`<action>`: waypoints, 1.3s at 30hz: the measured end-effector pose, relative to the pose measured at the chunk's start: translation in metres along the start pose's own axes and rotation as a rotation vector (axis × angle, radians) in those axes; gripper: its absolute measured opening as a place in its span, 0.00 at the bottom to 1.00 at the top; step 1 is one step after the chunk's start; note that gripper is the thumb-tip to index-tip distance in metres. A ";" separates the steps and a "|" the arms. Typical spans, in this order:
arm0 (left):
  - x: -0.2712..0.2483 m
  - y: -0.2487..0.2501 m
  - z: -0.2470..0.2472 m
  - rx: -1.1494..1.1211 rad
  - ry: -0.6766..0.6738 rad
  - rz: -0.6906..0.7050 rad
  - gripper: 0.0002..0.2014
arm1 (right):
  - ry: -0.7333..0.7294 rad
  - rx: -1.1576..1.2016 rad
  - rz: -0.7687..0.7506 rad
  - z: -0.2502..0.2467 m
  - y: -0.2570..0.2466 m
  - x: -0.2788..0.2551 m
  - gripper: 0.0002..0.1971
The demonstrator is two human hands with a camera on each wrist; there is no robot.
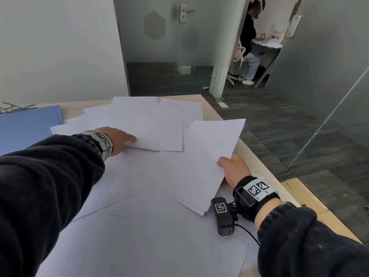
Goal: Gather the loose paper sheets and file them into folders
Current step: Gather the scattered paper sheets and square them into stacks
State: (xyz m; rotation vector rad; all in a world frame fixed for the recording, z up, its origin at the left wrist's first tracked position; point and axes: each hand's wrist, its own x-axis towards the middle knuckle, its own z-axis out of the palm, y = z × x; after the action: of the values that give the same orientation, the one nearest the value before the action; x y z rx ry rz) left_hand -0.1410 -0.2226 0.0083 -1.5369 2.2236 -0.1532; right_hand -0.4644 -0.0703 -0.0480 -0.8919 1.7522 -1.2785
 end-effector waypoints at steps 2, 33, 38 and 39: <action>0.000 0.000 0.001 -0.017 0.030 -0.051 0.26 | 0.015 0.023 0.007 -0.001 0.001 0.002 0.15; -0.171 0.147 -0.019 -0.460 0.134 0.079 0.12 | -0.282 0.266 0.329 0.047 -0.024 -0.129 0.30; -0.185 0.138 0.000 -0.668 0.023 0.207 0.27 | -0.255 0.137 0.331 0.042 -0.024 -0.132 0.07; -0.185 0.132 0.003 -0.723 0.007 0.211 0.28 | -0.253 0.124 0.331 0.040 -0.022 -0.130 0.06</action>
State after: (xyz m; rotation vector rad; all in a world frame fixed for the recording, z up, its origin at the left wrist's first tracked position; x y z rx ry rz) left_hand -0.2000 -0.0031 0.0153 -1.5901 2.5738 0.7882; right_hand -0.3675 0.0207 -0.0105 -0.6304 1.5270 -0.9991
